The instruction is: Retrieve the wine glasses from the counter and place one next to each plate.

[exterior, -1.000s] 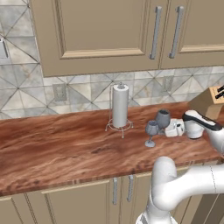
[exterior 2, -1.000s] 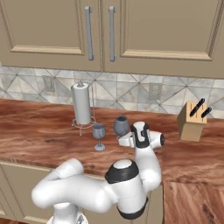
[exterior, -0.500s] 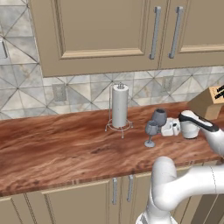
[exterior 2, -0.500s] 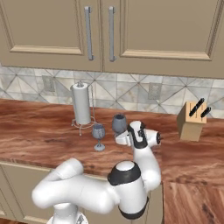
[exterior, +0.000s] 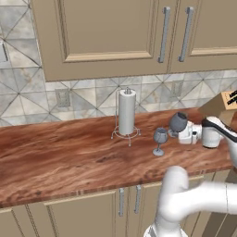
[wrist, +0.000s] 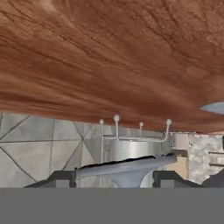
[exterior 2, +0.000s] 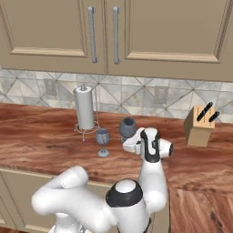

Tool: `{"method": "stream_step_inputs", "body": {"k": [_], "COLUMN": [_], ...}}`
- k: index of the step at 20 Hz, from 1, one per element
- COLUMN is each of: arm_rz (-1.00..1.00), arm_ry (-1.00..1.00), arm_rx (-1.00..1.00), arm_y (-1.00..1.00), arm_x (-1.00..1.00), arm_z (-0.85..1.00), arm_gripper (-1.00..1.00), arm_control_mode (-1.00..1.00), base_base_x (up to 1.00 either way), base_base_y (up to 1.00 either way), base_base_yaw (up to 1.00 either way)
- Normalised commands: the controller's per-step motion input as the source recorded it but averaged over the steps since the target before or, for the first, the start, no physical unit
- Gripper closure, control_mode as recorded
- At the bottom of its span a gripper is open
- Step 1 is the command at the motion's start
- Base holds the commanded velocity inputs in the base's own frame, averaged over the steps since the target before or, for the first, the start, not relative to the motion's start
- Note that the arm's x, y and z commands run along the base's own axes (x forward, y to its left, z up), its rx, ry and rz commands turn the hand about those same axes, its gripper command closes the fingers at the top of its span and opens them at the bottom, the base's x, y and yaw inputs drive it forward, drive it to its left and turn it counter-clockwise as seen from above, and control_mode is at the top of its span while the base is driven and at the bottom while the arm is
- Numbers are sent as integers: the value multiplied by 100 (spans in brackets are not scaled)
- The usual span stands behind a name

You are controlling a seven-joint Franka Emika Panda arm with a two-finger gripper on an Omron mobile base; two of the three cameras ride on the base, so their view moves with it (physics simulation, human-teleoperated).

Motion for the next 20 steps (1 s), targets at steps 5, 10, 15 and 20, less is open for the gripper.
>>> {"method": "stream_step_inputs", "body": {"k": [5,10,15,20], "arm_rz": [-11,-13,-2,2], "arm_ry": [4,13,4,-2], "arm_rx": [7,0,0,0], "arm_y": [-11,0,2,14], "arm_x": [-72,-72,-69,-82], "arm_z": [100,100,100,88], "arm_gripper": [100,100,100,100], "arm_control_mode": [-100,-100,-100,-100], "base_base_x": [0,0,0,0], "base_base_y": [0,0,0,0], "base_base_yaw": [0,0,0,0]}}
